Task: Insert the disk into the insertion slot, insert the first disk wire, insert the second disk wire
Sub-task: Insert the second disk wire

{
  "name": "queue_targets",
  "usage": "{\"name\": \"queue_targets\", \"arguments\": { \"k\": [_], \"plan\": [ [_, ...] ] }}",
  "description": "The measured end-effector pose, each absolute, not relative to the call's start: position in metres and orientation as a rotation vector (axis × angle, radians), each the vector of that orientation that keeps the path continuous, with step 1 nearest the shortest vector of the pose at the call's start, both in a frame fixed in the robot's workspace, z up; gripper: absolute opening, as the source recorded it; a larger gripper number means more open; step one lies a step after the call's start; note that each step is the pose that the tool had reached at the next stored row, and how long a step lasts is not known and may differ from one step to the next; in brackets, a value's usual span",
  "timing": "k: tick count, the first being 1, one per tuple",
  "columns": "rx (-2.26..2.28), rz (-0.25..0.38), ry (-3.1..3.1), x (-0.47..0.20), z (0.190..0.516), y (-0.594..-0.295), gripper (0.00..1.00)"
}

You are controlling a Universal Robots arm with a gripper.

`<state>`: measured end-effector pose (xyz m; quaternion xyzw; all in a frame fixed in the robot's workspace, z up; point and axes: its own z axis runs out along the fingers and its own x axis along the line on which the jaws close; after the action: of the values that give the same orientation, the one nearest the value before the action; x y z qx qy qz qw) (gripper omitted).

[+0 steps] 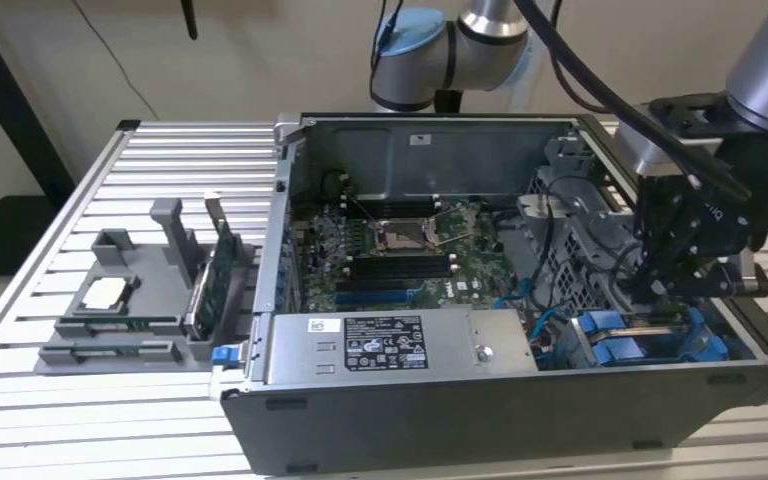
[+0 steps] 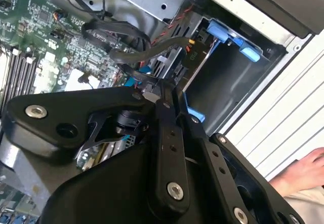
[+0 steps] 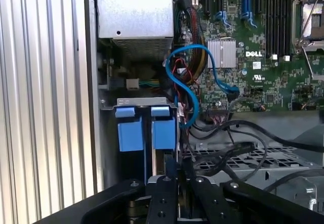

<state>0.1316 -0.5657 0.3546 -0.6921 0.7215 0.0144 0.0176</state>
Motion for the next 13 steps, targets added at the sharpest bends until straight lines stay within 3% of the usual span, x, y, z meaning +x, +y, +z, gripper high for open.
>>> {"name": "queue_targets", "arguments": {
  "k": [13],
  "plan": [
    [-2.147,0.035,2.235,0.1373,0.3480,-0.5692,0.16]
  ]
}}
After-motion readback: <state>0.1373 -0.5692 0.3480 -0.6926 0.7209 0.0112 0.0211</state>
